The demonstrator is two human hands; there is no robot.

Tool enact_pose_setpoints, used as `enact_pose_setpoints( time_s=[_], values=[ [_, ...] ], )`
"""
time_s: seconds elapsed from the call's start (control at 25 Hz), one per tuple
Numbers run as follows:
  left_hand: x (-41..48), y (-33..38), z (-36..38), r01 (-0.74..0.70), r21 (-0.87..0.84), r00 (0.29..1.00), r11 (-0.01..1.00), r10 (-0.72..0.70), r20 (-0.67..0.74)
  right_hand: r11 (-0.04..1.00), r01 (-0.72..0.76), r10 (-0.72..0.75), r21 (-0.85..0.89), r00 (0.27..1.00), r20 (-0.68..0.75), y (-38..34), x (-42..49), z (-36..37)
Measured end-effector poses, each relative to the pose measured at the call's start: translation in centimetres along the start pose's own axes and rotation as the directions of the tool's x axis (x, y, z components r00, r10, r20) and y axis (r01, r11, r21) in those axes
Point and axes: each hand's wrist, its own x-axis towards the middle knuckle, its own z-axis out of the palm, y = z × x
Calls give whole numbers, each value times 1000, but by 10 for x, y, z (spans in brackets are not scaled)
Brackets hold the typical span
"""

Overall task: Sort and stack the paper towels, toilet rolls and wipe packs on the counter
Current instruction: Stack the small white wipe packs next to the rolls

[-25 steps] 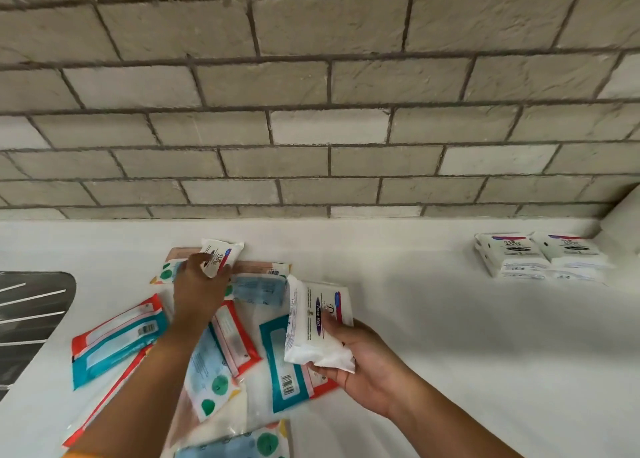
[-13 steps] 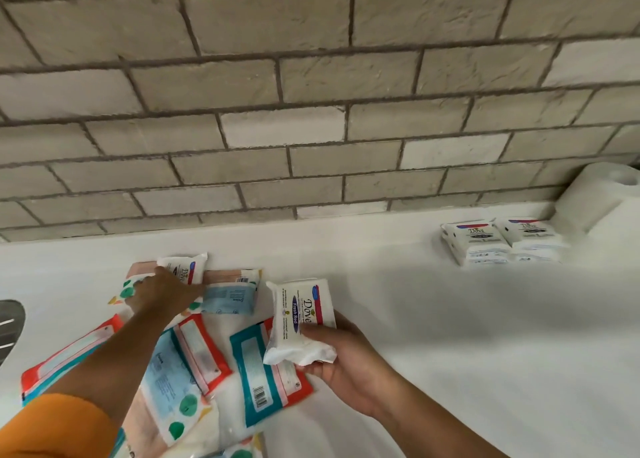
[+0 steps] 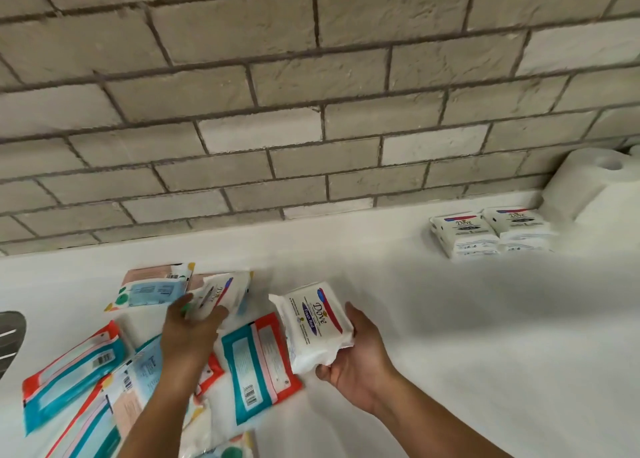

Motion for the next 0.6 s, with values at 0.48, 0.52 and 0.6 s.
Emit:
enact_pose_setpoints(
  time_s=[0.48, 0.52, 0.6],
  values=[
    [-120, 2, 104, 496, -718, 825, 489, -6, 566, 939, 19, -46, 342, 997, 69, -70, -47, -86],
    [-127, 9, 117, 514, -709, 806, 483, 13, 592, 936, 14, -35, 352, 998, 52, -80, -52, -99],
    [-141, 23, 147, 551, -678, 760, 486, 44, 649, 933, 15, -21, 359, 1000, 12, -103, -58, -128]
  ],
)
